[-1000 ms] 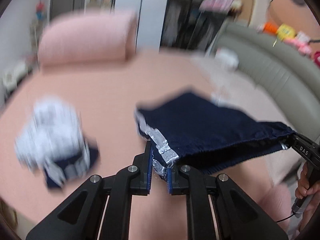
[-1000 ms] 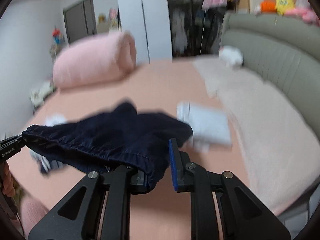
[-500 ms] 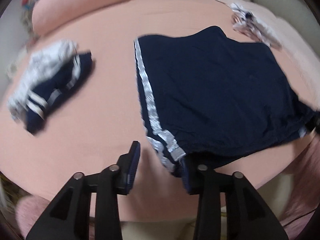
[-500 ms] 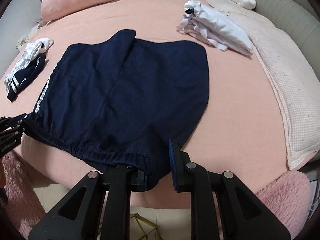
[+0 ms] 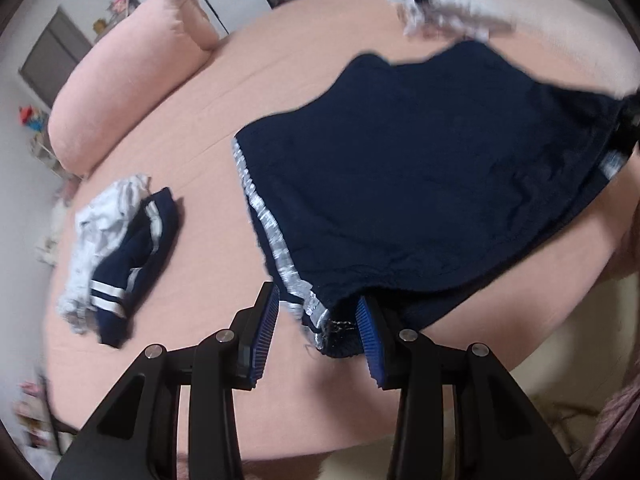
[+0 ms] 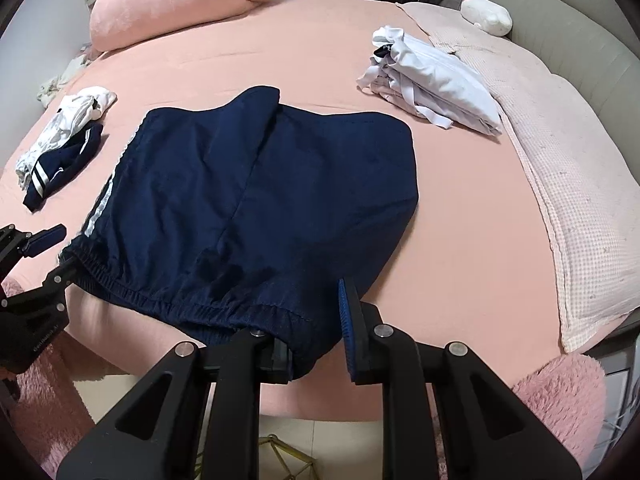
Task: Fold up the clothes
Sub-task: 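Lay the navy shorts flat on the bed with both grippers, smoothing them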
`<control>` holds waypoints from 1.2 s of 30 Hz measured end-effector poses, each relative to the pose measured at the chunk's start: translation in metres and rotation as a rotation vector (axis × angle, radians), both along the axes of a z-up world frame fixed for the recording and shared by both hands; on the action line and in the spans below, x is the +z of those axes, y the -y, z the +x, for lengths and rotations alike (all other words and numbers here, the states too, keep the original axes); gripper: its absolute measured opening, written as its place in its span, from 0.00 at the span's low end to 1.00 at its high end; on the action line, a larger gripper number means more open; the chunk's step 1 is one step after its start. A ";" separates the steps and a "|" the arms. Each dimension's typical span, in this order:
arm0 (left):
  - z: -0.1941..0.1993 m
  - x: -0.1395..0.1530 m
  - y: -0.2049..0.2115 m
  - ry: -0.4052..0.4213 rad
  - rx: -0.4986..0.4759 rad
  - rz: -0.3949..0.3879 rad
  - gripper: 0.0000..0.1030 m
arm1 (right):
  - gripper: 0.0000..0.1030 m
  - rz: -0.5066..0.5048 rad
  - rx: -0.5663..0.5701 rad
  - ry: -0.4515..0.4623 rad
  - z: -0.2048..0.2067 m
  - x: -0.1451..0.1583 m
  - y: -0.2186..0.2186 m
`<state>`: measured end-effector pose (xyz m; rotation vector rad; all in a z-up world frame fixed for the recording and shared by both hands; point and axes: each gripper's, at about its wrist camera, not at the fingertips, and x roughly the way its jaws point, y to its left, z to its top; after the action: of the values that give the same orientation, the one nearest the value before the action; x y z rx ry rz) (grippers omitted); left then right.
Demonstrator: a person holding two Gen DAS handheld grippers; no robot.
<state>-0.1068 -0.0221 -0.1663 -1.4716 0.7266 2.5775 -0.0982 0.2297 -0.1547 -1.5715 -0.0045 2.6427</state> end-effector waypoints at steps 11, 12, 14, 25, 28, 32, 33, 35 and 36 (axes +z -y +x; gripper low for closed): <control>0.000 0.001 -0.035 0.038 -0.073 0.022 0.53 | 0.21 -0.038 -0.046 0.034 -0.001 -0.012 -0.010; -0.002 -0.004 -0.038 0.045 -0.087 0.011 0.53 | 0.21 -0.038 -0.043 0.032 -0.001 -0.011 -0.009; -0.006 -0.010 -0.043 0.031 -0.114 0.003 0.46 | 0.21 -0.035 -0.038 0.029 0.000 -0.010 -0.008; -0.023 0.016 0.015 0.000 0.091 0.221 0.10 | 0.26 -0.026 -0.018 0.055 -0.002 -0.016 -0.006; -0.016 0.018 0.022 0.035 0.059 0.263 0.13 | 0.26 -0.030 -0.007 0.049 -0.002 -0.017 -0.003; -0.005 0.013 0.011 0.015 0.004 0.188 0.46 | 0.26 -0.036 -0.013 0.062 -0.002 -0.021 -0.002; -0.003 0.014 0.008 0.016 -0.013 0.183 0.46 | 0.26 -0.027 0.003 0.069 -0.001 -0.021 0.001; 0.002 0.017 -0.001 0.002 -0.055 0.162 0.47 | 0.31 -0.010 0.034 0.075 0.002 -0.022 0.005; 0.003 0.017 -0.007 -0.007 -0.089 0.145 0.50 | 0.31 -0.001 0.048 0.075 0.003 -0.022 0.007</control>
<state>-0.1035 -0.0152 -0.1493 -1.3568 0.5775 2.5116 -0.0947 0.2229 -0.1769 -1.6907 -0.0445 2.6176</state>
